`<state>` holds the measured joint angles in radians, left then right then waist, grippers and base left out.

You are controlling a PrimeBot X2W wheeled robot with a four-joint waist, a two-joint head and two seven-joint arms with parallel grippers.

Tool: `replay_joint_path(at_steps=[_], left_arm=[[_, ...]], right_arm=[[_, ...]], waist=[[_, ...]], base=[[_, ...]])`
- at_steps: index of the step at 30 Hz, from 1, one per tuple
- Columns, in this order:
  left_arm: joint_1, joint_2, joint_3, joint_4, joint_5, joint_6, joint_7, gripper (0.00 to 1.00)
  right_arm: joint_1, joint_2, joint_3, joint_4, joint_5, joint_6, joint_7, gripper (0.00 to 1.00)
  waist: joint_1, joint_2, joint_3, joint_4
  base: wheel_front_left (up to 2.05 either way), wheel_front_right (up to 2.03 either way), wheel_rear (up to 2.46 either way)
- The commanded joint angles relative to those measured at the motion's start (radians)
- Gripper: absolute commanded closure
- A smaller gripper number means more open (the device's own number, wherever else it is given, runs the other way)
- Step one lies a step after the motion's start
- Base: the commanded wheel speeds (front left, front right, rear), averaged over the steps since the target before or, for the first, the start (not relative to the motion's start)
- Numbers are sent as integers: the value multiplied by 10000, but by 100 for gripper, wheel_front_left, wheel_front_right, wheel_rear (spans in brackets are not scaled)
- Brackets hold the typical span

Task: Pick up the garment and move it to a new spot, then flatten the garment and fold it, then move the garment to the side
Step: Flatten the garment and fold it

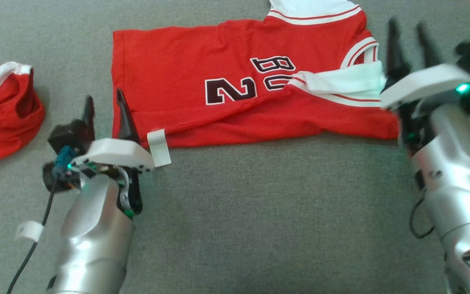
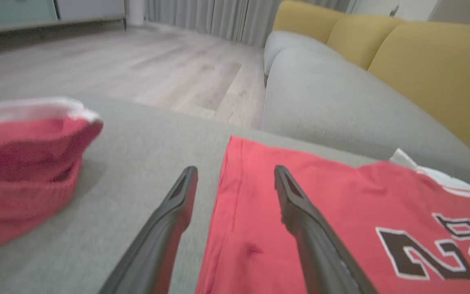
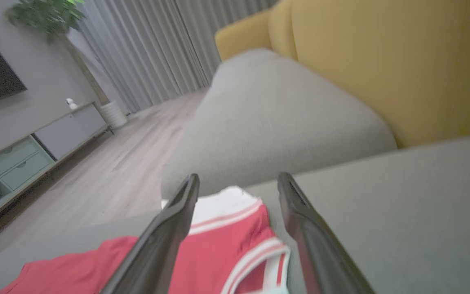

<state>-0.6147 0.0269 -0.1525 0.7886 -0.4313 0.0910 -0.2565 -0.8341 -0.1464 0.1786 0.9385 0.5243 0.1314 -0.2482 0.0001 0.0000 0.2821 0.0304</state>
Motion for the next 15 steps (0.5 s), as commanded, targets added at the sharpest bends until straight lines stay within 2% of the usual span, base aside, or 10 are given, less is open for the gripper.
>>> replay_joint_path(at_steps=[1, 3, 4, 9, 15], left_arm=[[98, 233, 465, -737, 411, 192, -53, 0], [560, 233, 670, -1384, 957, 251, -53, 0], [560, 233, 670, -1384, 957, 251, -53, 0], [1801, 236, 920, -2011, 2142, 216, -53, 0], [3230, 240, 1093, -2467, 2958, -3, -53, 0]], right_arm=[[95, -42, -179, -838, -665, -7, -131, 0], [673, 27, -624, -1671, -1660, -7, -132, 0], [673, 27, -624, -1671, -1660, -7, -132, 0], [2252, 435, -1258, -3111, -3655, -7, -133, 0], [3866, 784, -1420, -3852, -4438, -7, -134, 0]], waist=[[-1, 0, -42, 15], [-1, 0, -111, 24], [-1, 0, -111, 24], [-1, 0, -544, 2], [-1, 0, -1318, -73]], base=[[0, 0, 0], [0, 0, 0], [0, 0, 0], [0, 0, 0], [0, 0, 0]])
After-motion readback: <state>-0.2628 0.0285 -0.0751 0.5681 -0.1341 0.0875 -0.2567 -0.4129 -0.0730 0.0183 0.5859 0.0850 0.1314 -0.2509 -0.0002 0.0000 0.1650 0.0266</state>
